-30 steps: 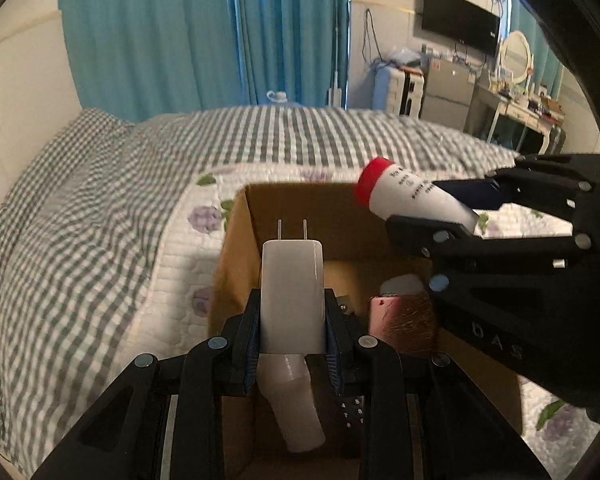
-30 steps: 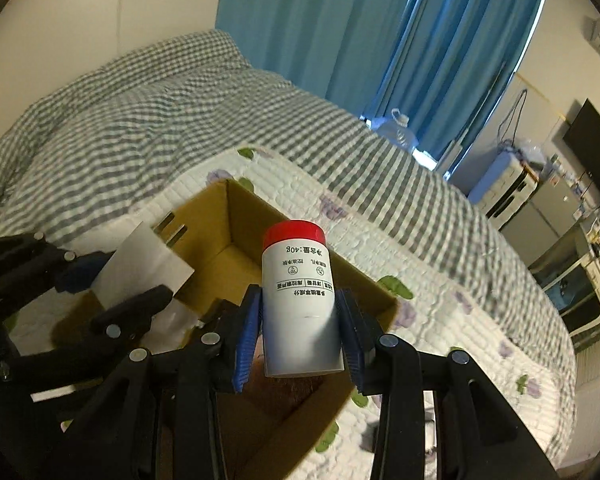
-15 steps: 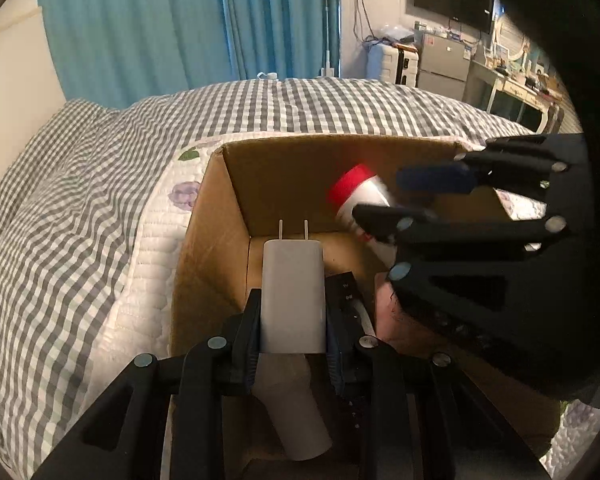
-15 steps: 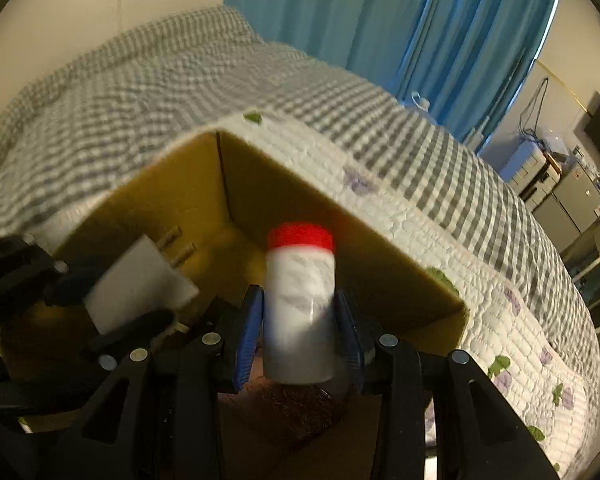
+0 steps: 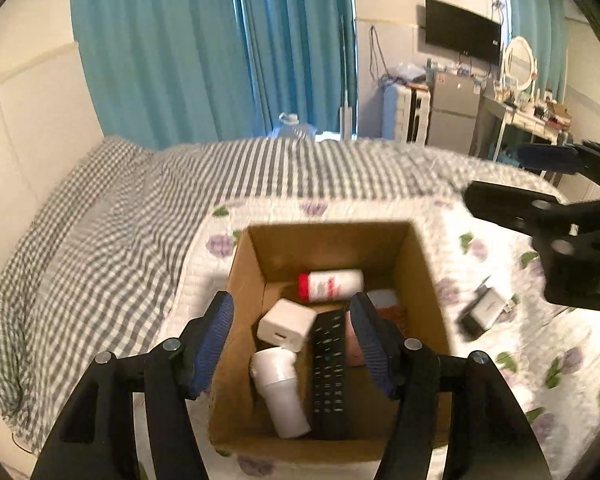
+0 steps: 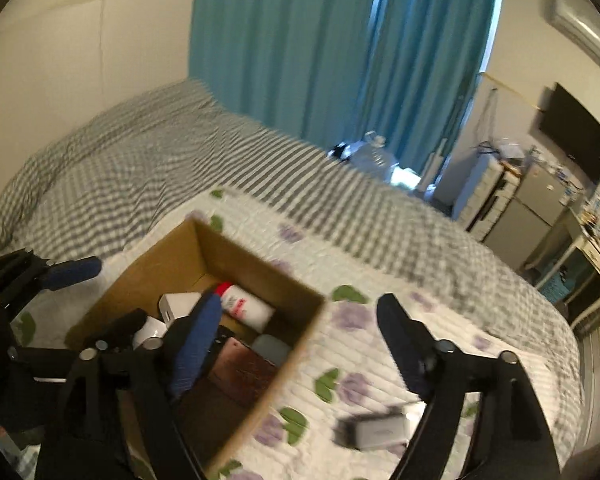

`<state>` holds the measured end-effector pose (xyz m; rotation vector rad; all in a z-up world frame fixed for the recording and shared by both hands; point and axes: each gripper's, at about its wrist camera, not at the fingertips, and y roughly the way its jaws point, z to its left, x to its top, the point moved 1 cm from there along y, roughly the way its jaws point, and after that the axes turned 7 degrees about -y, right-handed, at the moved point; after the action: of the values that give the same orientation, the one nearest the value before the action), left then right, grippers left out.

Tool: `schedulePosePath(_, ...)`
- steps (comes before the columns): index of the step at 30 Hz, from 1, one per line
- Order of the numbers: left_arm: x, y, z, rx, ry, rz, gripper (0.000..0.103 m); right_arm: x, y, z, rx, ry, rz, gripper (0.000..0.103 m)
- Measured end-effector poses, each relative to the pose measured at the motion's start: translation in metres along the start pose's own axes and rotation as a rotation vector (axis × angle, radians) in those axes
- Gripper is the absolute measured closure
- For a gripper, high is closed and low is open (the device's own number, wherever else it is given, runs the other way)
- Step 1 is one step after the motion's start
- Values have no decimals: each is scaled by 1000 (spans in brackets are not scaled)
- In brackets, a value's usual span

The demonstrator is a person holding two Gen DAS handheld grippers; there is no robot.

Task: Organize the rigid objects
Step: 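Lower the charger and bottle into the box and open both grippers, then grasp the black power bank with the left gripper while the right grasps the white plug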

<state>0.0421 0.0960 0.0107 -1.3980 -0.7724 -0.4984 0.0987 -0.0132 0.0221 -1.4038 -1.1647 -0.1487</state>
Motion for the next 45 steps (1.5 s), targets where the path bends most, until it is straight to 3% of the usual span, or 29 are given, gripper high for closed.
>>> schedulePosePath(10,15,-58,-73,-49,63,-85,35,-24,-111,-71,-145,90,-83,0)
schedulePosePath(15,8,-49,-113,-81,92,-47,35,-48,-128,-98,-175,133,-83,0)
schedulePosePath(20,-6,-20,-148,-95,122,1,35,-73,-104,-118,-180,151,-22,0)
schedulePosePath(31,-51,77,-198,-94,205,177,35,-152,8,-158,-187,162,148,0)
schedulePosePath(36,-76,116,-223,-122,300,214,35,-184,42,-165,-147,135,219,0)
schedulePosePath(42,-88,150,-245,-148,412,224,35,-202,60,-182,-42,237,259,0)
schedulePosePath(45,-87,163,-251,-205,401,238,33,-209,61,-193,-28,301,261,0)
